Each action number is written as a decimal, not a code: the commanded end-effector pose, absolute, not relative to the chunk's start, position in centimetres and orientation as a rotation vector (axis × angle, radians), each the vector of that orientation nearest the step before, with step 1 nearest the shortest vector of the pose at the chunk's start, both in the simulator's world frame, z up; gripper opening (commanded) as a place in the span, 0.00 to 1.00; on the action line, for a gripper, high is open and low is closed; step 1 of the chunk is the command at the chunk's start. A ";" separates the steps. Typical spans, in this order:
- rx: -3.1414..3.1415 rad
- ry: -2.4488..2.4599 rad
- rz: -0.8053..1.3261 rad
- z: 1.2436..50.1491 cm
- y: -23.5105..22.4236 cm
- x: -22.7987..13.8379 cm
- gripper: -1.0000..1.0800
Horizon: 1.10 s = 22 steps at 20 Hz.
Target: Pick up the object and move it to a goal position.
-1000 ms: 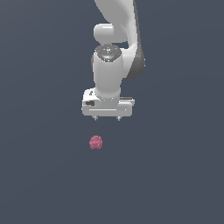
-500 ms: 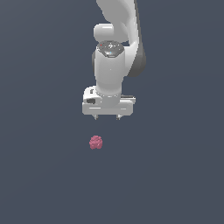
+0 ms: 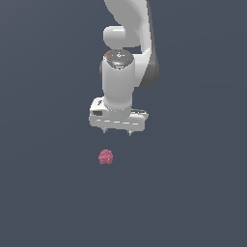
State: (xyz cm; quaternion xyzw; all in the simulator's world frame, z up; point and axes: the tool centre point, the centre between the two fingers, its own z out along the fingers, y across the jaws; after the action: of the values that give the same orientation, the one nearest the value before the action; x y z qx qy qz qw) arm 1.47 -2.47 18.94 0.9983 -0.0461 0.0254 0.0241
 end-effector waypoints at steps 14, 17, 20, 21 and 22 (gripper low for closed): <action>3.011 -0.837 0.050 15.9 -4.2 2.9 0.96; 2.973 -0.981 0.043 15.2 -4.6 3.1 0.96; 2.926 -1.122 0.036 14.6 -5.0 3.4 0.96; 2.909 -1.168 0.034 14.3 -5.1 3.5 0.96; 2.892 -1.214 0.032 14.1 -5.2 3.6 0.96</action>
State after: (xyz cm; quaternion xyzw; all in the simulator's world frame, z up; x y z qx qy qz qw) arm 3.42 -5.05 14.45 0.9312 -0.3643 0.0112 0.0035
